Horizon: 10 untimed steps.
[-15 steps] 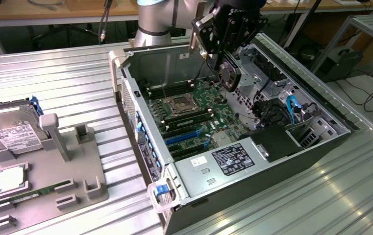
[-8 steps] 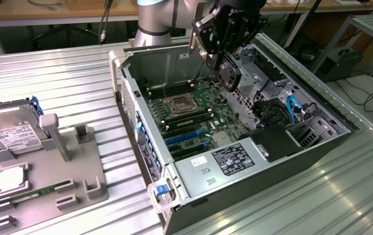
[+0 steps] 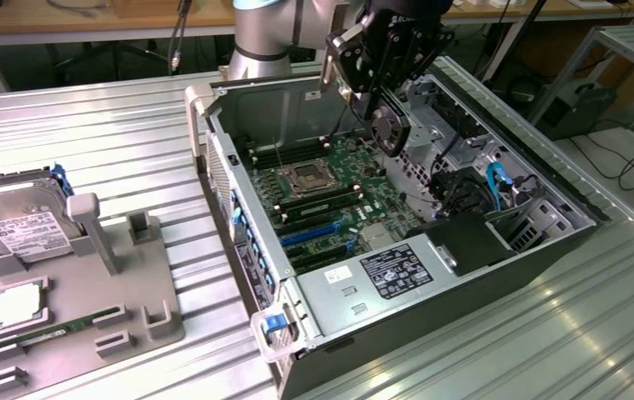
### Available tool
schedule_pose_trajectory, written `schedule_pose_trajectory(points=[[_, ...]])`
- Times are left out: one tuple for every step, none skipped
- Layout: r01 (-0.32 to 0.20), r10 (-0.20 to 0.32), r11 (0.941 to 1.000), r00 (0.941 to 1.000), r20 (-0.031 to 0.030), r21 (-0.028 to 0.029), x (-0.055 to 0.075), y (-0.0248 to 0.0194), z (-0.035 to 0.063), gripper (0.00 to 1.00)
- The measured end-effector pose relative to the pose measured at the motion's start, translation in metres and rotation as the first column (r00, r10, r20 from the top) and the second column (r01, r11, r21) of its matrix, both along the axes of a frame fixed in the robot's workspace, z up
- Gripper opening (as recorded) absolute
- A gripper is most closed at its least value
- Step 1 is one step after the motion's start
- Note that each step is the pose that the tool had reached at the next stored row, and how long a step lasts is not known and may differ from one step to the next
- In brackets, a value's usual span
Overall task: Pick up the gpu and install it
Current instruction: 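Insert the gpu into the slot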
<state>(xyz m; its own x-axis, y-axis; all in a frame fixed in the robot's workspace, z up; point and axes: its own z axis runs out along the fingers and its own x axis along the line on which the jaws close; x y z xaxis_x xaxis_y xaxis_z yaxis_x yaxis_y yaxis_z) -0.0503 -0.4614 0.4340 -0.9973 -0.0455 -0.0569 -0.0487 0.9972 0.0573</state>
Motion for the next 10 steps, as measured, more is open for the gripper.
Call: schedule_pose_trajectory(points=[[-0.009,0.009,1.0,1.0,0.0001,0.0002,-0.0001,-0.0002,-0.0006,0.27],[-0.017,0.017,0.9999,0.9999,0.0,-0.0001,-0.0001,-0.0005,-0.0009,0.27],[-0.023,0.023,0.9997,0.9997,0.0,0.0,-0.0002,-0.0007,-0.0015,0.27],[-0.027,0.027,0.9996,0.9996,0.0,0.0,-0.0002,-0.0008,-0.0019,0.27],[-0.034,0.034,0.9994,0.9994,0.0,0.0,-0.0002,-0.0011,-0.0026,0.27],[-0.041,0.041,0.9992,0.9992,0.0,0.0,-0.0002,-0.0013,-0.0035,0.27],[-0.053,0.053,0.9986,0.9986,-0.0001,0.0,-0.0002,-0.0013,-0.0042,0.27],[-0.077,0.077,0.9971,0.9971,-0.0002,0.0,-0.0002,-0.0014,-0.0047,0.27],[-0.087,0.087,0.9962,0.9962,-0.0002,0.0,-0.0002,-0.0014,-0.005,0.27],[-0.092,0.092,0.9958,0.9958,-0.0001,0.0001,-0.0002,-0.0015,-0.0053,0.27]])
